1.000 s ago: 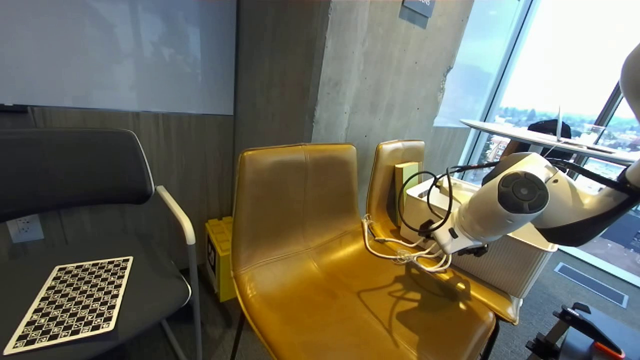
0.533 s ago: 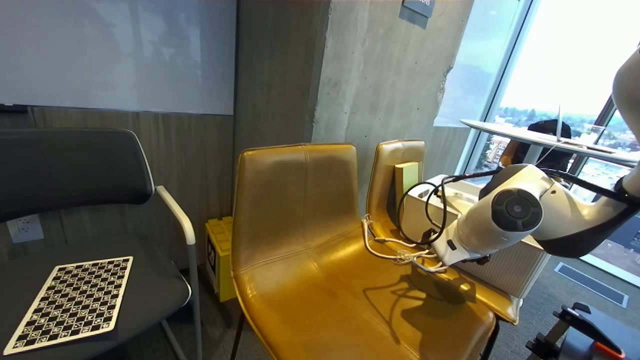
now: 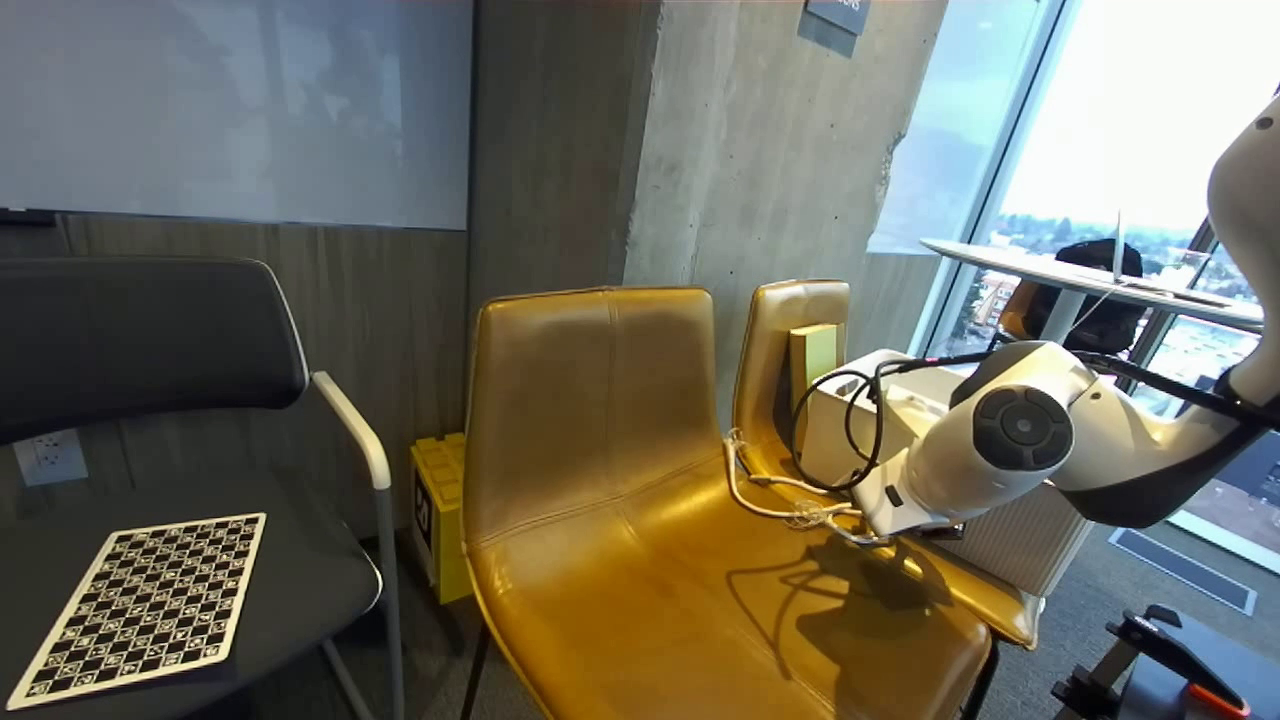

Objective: Put the pieces of rope into the laundry basket

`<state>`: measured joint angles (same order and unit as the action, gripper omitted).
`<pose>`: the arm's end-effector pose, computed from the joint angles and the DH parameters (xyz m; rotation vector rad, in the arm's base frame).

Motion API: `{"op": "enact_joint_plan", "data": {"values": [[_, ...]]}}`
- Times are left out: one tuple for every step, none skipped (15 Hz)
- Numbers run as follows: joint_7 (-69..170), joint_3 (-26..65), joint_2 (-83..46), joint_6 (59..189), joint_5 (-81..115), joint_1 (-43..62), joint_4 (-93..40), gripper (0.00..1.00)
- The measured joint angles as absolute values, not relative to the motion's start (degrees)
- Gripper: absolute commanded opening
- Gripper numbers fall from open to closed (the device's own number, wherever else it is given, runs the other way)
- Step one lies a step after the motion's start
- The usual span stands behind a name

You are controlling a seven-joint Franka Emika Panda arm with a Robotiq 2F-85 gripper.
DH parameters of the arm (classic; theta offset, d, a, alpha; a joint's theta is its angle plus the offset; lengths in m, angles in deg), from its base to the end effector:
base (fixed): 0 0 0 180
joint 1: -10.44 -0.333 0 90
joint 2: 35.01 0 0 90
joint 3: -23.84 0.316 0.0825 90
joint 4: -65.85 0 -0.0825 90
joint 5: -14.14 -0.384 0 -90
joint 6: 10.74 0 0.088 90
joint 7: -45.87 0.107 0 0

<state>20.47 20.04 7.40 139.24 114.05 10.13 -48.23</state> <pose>0.5540 -0.0138 0.0645 1.2682 2.0722 -0.3561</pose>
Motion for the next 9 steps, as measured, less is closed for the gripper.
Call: {"op": "enact_joint_plan", "data": {"values": [[21.2,20.3,7.4,139.2,114.0,10.2,-48.0,0.05],[21.8,20.6,7.4,139.2,114.0,10.2,-47.7,0.01],[22.5,20.9,7.3,139.2,114.0,10.2,-47.4,0.00],[23.5,21.2,7.1,139.2,114.0,10.1,-47.1,0.00],[24.6,21.6,6.7,139.2,113.6,10.1,-46.8,0.00],[25.5,22.1,6.0,139.1,112.2,10.1,-46.7,0.01],[25.9,22.7,4.9,139.1,110.0,10.1,-46.7,0.01],[26.0,23.4,3.4,139.1,107.3,10.1,-46.8,0.01],[26.0,24.2,1.7,139.0,104.6,10.1,-47.0,0.01]]}}
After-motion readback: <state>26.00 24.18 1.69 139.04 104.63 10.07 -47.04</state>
